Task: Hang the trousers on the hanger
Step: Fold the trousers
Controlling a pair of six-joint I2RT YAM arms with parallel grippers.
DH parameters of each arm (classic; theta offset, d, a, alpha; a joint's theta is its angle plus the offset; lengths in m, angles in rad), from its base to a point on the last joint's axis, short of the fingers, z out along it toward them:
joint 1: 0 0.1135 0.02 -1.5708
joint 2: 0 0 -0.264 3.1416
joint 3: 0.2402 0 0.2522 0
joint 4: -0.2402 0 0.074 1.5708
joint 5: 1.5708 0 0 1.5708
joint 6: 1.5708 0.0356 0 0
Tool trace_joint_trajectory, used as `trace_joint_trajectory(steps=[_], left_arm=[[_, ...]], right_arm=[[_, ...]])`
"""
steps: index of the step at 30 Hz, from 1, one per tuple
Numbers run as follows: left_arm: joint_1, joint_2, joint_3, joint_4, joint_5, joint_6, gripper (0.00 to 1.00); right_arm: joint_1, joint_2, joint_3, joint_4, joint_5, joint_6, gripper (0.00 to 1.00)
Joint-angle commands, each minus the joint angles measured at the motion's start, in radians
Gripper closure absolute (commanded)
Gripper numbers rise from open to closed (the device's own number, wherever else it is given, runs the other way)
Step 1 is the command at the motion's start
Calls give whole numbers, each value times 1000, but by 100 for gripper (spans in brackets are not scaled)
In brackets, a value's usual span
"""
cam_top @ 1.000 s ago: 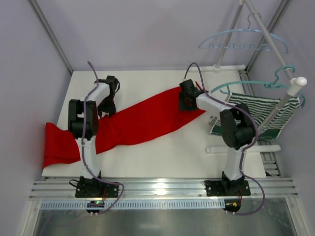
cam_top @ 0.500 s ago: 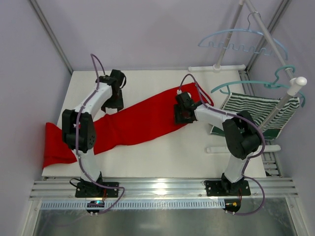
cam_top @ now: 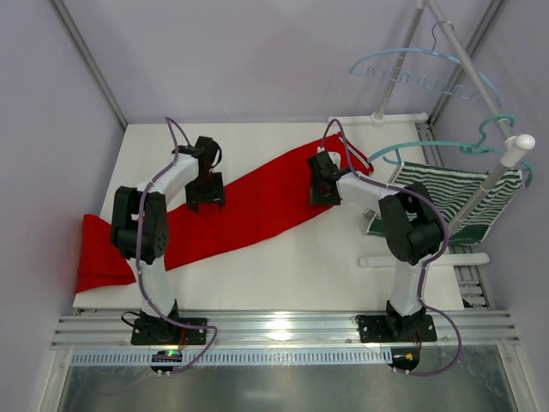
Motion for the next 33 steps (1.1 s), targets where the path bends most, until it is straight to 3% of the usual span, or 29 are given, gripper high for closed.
trace_joint_trajectory(steps=[1,13,18,23,33], left_arm=[[2,37,3,43,28,-3,34],[-2,208,90,80,84,-23,35],[-24,252,154,79,108,-8,35],[-59,298,237,88,162,6,33],[-111,338,414,93,269,-20,33]], right_arm=[[-5,-45,47,-68,72,30,49],[96,3,152,-22,58,-21,52],[44,105,183,-98,132,23,52],[-18,98,152,-197,263,115,51],[-21,32,170,-188,212,90,52]])
